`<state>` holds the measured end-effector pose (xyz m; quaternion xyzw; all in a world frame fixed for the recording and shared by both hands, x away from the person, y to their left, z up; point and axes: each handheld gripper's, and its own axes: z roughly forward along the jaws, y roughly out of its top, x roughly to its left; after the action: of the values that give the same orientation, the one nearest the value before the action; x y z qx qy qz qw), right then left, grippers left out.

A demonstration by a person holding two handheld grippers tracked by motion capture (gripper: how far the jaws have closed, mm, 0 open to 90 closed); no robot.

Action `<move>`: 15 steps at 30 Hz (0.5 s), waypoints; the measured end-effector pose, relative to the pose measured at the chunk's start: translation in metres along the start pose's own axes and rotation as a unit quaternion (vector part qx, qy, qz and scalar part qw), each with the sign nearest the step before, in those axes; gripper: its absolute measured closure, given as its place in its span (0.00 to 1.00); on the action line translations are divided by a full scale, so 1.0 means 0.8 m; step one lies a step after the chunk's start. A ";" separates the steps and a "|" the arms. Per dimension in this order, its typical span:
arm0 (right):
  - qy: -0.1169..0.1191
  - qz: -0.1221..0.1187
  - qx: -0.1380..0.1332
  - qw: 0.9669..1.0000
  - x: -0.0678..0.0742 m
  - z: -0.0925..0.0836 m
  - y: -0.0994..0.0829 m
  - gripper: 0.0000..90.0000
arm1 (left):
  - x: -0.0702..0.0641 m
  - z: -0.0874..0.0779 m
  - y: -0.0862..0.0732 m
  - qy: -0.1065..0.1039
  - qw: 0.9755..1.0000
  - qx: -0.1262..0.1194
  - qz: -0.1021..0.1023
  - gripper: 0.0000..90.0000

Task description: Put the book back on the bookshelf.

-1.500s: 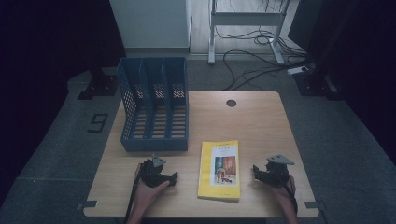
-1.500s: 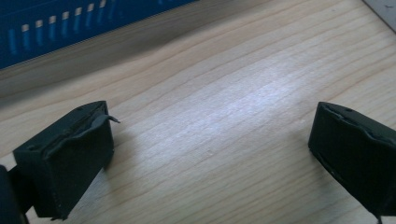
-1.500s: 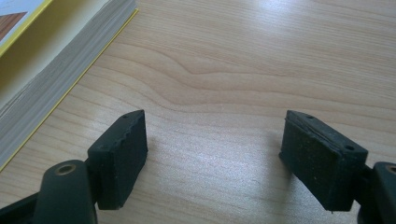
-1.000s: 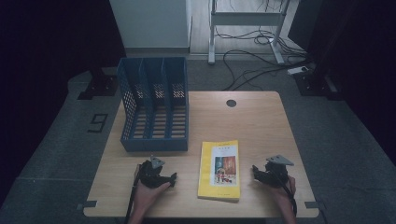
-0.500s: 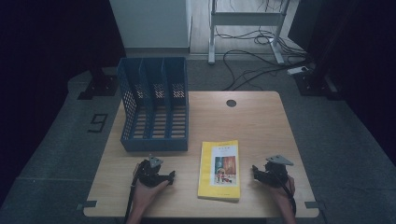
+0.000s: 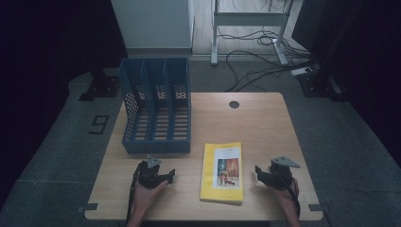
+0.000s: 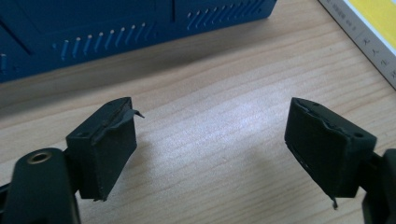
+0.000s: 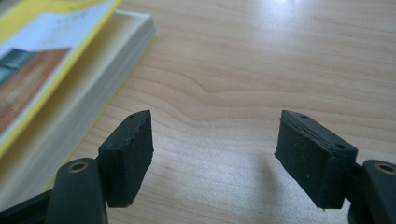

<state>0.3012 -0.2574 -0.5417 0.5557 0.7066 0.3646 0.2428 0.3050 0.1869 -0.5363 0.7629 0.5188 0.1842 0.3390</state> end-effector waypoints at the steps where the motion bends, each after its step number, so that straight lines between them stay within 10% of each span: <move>1: 0.001 0.001 -0.001 1.000 0.001 -0.001 0.001 0.30 | 0.000 0.000 0.000 0.000 1.000 0.000 0.000 0.20; 15: 0.021 -0.002 -0.032 0.999 0.013 -0.012 0.010 0.32 | -0.005 -0.013 0.008 -0.026 0.999 -0.031 -0.012 0.24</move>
<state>0.2962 -0.2491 -0.5285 0.5387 0.7004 0.3982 0.2464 0.3010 0.1849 -0.5240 0.7504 0.5124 0.1764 0.3784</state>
